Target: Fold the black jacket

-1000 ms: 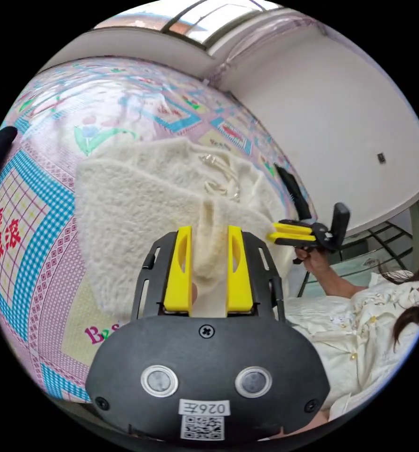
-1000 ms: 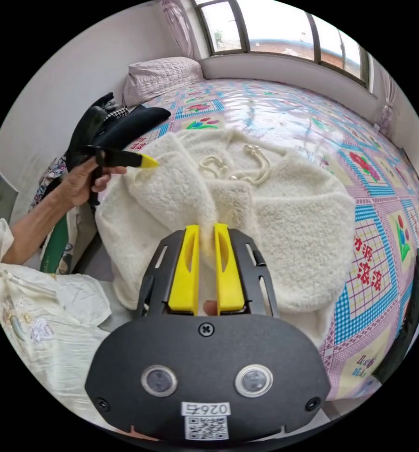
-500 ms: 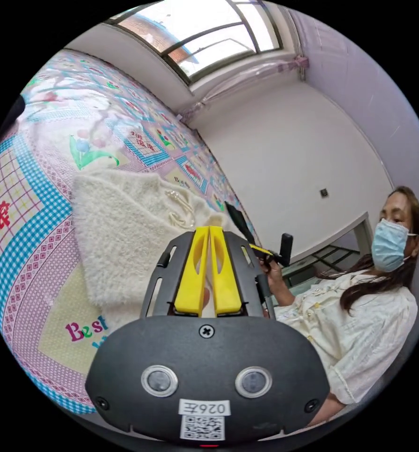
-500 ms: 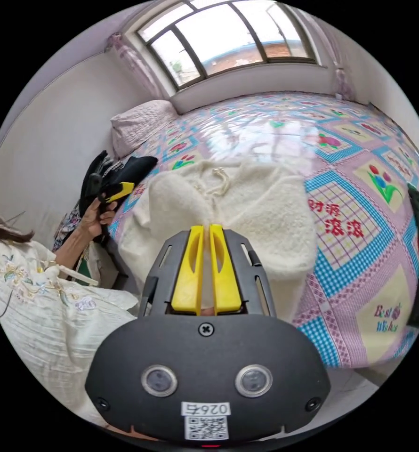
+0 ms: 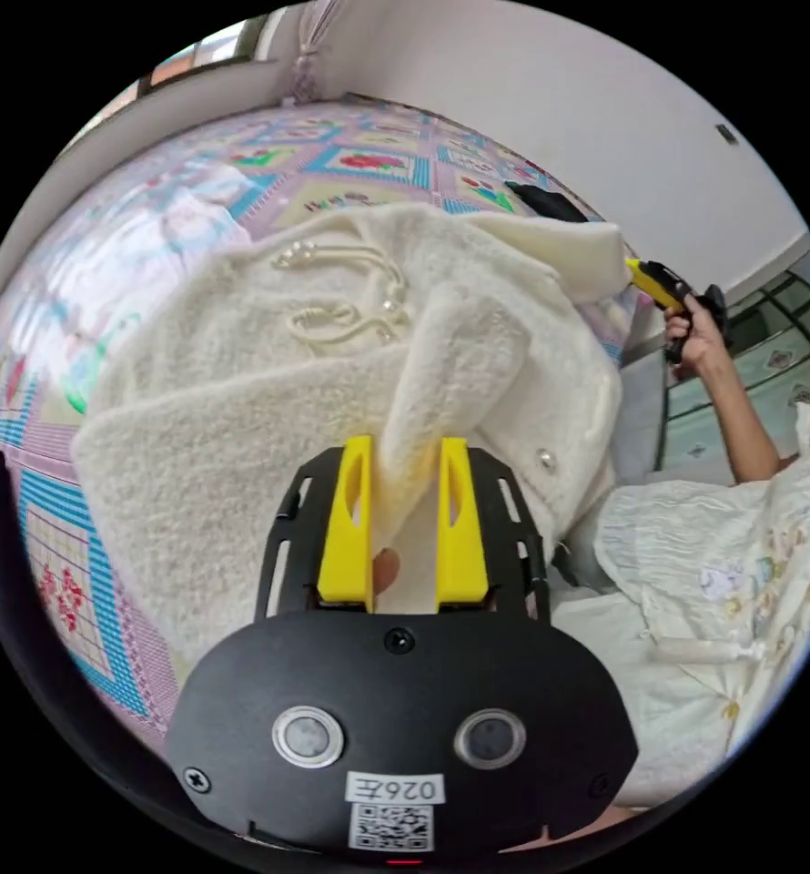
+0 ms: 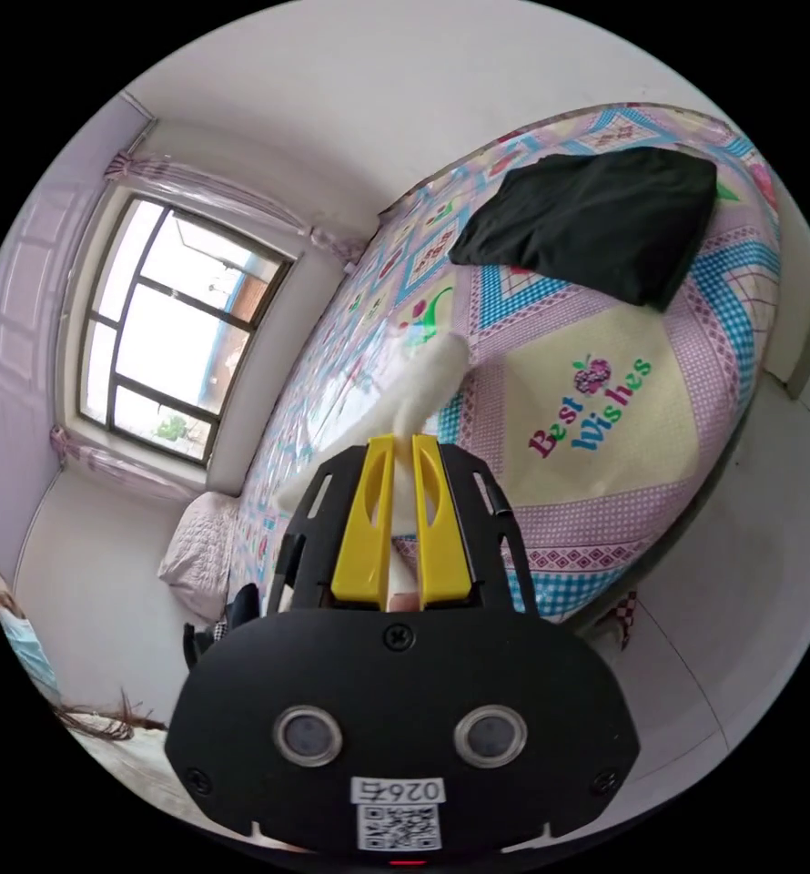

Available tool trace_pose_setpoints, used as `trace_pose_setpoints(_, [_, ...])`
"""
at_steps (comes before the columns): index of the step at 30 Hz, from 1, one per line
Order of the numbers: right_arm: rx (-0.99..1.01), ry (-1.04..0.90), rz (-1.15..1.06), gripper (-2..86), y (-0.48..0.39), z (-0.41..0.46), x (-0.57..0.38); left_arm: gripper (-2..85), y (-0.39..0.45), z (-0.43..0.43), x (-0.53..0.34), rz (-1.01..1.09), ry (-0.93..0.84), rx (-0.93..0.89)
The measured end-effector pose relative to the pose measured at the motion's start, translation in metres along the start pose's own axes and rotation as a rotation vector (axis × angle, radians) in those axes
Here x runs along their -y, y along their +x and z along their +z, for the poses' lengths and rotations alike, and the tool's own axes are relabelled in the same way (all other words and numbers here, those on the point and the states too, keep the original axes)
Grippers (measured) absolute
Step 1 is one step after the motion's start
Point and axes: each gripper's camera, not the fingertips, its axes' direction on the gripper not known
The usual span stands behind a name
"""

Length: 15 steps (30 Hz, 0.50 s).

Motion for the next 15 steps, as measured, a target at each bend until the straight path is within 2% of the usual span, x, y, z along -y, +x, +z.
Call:
trace_pose_setpoints(1, [-0.023,0.022,0.012,2.7,0.001,-0.009,0.001,3.6,0.003,-0.004,0.001,0.021,0.024,0.065])
trace_pose_setpoints(2, [-0.053,0.033,0.011,2.9,0.001,-0.016,0.002,3.1,0.0,-0.005,0.003,0.026,0.015,0.042])
trace_pose_setpoints(3, [-0.065,0.037,0.005,3.0,0.0,-0.019,0.003,2.4,-0.012,-0.01,0.004,-0.012,-0.002,-0.045])
trace_pose_setpoints(5, [-0.077,0.049,-0.018,3.2,-0.003,-0.032,0.004,1.9,-0.041,-0.033,-0.013,-0.102,0.101,-0.179])
trace_pose_setpoints(8, [-0.104,0.044,-0.071,3.2,-0.011,-0.045,0.005,2.4,-0.112,-0.088,-0.093,-0.476,0.408,-0.252])
trace_pose_setpoints(10, [-0.133,0.052,-0.107,3.2,-0.018,-0.053,0.005,3.9,-0.161,-0.12,-0.199,-0.863,0.747,-0.316])
trace_pose_setpoints(13, [-0.152,0.124,-0.12,3.1,-0.019,-0.077,0.006,6.4,-0.172,-0.141,-0.311,-1.127,1.125,-0.32])
trace_pose_setpoints(15, [-0.149,0.2,-0.092,2.9,-0.014,-0.102,0.011,7.7,-0.164,-0.151,-0.35,-1.183,1.182,-0.279])
